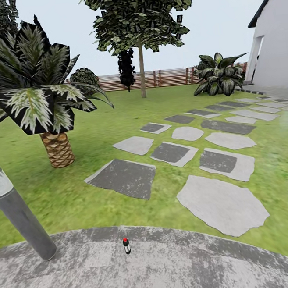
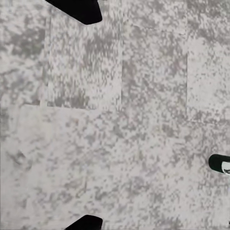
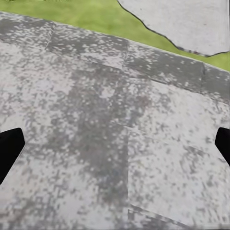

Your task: Pick up the pesticide atomizer in the garden and spray insectifuge to fully cover both potted plants in the garden.

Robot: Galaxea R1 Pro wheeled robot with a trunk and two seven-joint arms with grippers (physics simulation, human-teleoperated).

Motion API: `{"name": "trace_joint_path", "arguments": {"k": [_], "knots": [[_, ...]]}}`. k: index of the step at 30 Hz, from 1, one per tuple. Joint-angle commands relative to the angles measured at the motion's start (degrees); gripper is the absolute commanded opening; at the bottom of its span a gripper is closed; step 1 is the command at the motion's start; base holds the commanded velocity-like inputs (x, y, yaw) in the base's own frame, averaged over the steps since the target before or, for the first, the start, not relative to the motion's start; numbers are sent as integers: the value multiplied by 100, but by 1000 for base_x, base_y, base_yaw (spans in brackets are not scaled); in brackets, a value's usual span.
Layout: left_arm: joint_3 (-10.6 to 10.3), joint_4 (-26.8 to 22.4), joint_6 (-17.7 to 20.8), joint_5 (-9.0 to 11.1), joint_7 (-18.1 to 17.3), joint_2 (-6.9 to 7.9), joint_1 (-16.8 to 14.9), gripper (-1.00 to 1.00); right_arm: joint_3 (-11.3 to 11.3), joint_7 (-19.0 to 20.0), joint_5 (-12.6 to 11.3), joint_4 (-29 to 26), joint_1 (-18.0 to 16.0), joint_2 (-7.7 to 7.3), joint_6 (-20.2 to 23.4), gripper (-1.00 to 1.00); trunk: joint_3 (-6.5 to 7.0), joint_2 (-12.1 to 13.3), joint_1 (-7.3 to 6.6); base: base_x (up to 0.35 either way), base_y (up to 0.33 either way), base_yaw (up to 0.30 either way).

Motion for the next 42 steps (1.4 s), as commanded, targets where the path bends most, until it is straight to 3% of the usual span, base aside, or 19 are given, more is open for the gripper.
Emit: {"name": "trace_joint_path", "arguments": {"k": [1, 42], "knots": [[13, 4, -18, -4, -4, -1, -2, 100, -4, -8, 5, 4, -4, 1, -18, 100, -5, -2, 0, 152, 287, -266], [6, 4, -25, -13, -13, -1, -2, 100, -4, -8, 7, 4, -4, 1, -18, 100, -5, -2, 0, 25, 303, -268]]}}
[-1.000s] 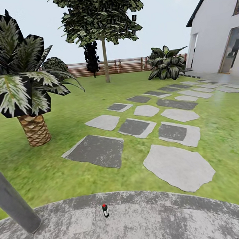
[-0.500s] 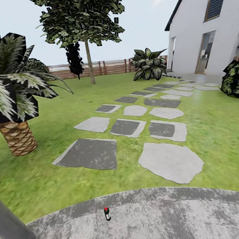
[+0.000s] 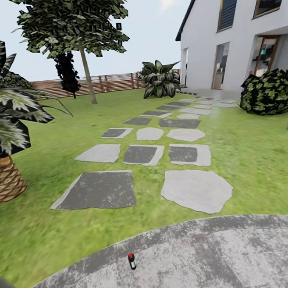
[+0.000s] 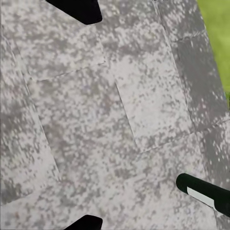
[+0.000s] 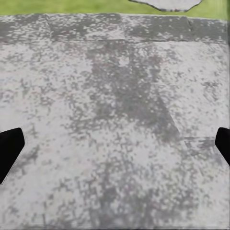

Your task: Pick up the pesticide atomizer in the garden and spray insectifuge to fully cover both potted plants in the garden.

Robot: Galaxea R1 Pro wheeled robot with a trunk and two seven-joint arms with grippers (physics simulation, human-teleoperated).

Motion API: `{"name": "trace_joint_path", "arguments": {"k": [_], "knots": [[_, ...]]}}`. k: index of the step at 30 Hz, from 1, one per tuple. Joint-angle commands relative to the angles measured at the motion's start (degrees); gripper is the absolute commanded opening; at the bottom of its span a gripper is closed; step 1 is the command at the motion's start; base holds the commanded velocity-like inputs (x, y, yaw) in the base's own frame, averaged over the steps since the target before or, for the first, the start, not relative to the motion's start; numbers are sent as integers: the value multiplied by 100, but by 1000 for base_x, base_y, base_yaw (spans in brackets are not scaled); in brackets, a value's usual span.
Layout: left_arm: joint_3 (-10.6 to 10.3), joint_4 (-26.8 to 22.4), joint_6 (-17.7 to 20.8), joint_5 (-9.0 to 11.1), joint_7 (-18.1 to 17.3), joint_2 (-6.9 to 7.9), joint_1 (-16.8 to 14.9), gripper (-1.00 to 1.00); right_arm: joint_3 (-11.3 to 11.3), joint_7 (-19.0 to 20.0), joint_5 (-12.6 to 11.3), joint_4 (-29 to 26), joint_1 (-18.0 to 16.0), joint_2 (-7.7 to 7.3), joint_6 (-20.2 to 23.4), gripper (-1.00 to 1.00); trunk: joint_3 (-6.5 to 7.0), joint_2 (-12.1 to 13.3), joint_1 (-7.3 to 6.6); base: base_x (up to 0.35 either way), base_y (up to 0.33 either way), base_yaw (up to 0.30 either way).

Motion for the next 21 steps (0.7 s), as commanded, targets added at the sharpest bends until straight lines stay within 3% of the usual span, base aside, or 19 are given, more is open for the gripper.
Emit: {"name": "trace_joint_path", "arguments": {"k": [1, 12, 21], "knots": [[15, 4, -17, -5, -5, -1, -2, 100, -4, -8, 4, 3, -4, 1, -18, 100, -5, -2, -1, 0, 305, -268], [9, 4, -12, -5, -5, -1, -2, 100, -5, -8, 4, 3, -4, 1, -18, 100, -5, -2, -1, 0, 261, -268], [8, 4, -14, -9, -13, -1, -2, 100, -5, -8, 4, 3, -4, 1, -18, 100, -5, -2, -1, 0, 37, -268]]}}
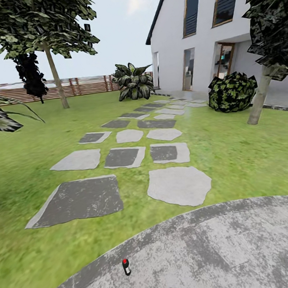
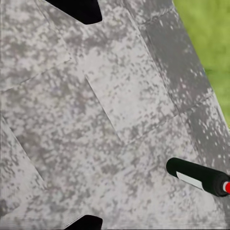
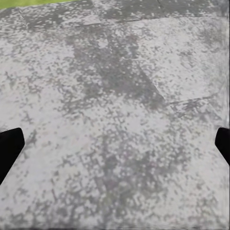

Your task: Pick up the pesticide atomizer in the garden and spray insectifuge to fully cover both potted plants in the garden.

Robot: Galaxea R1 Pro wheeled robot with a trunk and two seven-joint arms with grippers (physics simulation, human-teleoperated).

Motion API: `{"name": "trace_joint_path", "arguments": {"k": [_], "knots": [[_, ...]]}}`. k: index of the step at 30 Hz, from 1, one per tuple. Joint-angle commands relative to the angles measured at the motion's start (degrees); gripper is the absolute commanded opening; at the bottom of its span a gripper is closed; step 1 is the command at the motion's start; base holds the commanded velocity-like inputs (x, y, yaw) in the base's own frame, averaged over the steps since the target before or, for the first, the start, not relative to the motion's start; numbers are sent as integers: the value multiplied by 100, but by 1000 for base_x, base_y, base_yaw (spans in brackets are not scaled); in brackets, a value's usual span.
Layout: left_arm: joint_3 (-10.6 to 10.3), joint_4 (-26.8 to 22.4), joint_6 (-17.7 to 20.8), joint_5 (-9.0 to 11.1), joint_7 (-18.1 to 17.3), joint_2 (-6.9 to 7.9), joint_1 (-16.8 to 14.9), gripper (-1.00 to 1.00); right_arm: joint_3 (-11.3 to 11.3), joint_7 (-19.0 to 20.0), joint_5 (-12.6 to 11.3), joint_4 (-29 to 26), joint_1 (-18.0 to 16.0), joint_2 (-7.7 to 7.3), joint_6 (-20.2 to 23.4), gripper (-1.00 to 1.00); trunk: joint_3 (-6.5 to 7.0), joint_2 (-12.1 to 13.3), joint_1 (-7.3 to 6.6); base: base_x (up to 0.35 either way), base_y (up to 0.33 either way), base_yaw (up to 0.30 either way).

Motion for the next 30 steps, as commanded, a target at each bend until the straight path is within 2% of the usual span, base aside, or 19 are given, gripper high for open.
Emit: {"name": "trace_joint_path", "arguments": {"k": [1, 13, 15, 20, 30], "knots": [[17, 2, -17, -7, -6, -1, -1, 100, -2, -8, 3, 6, -4, 1, -18, 100, -5, -2, -1, 0, 2, -268], [9, -76, -115, -18, -30, 34, -1, 100, -2, -8, 3, 12, -4, 1, -18, 100, -5, -2, -1, 0, 0, -268], [-32, -103, -368, -89, -44, 106, -1, 100, -2, -8, 3, 12, -4, 1, -18, 100, -5, -2, -1, 0, 0, -268], [-90, -104, -500, -327, -43, 130, -1, 100, -4, -8, 3, 10, -4, 1, -18, 100, -5, -2, -1, 0, 0, -268], [-105, -103, -515, -369, -43, 122, -1, 100, -2, -8, 3, 6, -4, 1, -18, 100, -5, -2, -1, 0, 0, -268]]}}
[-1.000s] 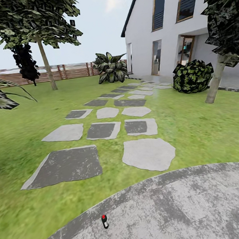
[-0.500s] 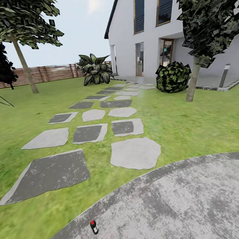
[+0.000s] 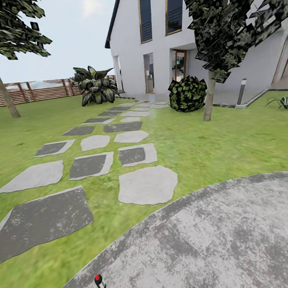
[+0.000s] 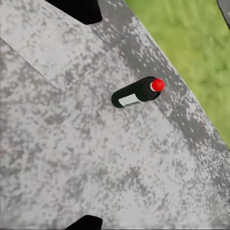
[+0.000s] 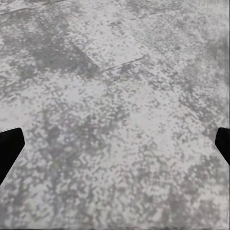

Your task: Pick up the pesticide atomizer in the garden and spray insectifuge to fully cover both potted plants in the garden.

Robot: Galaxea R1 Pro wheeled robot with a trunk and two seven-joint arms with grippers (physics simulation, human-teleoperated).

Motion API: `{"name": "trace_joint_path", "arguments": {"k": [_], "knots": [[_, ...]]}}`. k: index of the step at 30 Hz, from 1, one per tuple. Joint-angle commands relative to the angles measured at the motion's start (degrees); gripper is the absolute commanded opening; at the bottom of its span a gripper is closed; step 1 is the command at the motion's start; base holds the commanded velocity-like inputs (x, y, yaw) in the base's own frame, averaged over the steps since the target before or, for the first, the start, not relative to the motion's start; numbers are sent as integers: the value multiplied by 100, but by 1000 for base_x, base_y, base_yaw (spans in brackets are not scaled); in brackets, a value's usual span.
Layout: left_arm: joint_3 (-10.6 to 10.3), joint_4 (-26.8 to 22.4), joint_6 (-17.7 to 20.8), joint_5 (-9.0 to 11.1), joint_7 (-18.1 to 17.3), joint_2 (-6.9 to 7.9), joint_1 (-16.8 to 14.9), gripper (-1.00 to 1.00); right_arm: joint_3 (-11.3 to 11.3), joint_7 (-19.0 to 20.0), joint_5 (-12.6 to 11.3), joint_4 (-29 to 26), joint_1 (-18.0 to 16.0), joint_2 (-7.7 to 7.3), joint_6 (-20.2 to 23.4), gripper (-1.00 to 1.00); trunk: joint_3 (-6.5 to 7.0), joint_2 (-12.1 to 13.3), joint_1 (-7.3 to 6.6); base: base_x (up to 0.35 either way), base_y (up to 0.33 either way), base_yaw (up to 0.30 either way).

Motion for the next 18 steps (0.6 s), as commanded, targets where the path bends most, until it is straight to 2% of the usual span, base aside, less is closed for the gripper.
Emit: {"name": "trace_joint_path", "arguments": {"k": [1, 8, 12, 18], "knots": [[8, 1, -18, -39, -2, 1, -1, 100, -3, -8, 3, 5, -4, 1, -17, 100, -5, -2, -1, 0, 0, -268], [7, 9, -18, -40, -7, 1, -1, 100, -3, -8, 3, 5, -4, 1, -17, 100, -5, -2, -1, -5, 5, -268], [7, 10, -18, -33, -9, 1, -1, 100, -3, -8, 1, 5, -4, 1, -17, 100, -5, -2, -1, -111, 115, -259], [2, 10, -13, -34, -10, -2, -1, 100, -7, -8, -5, 2, -4, 1, -17, 100, -5, -2, -1, -186, 231, -48]]}}
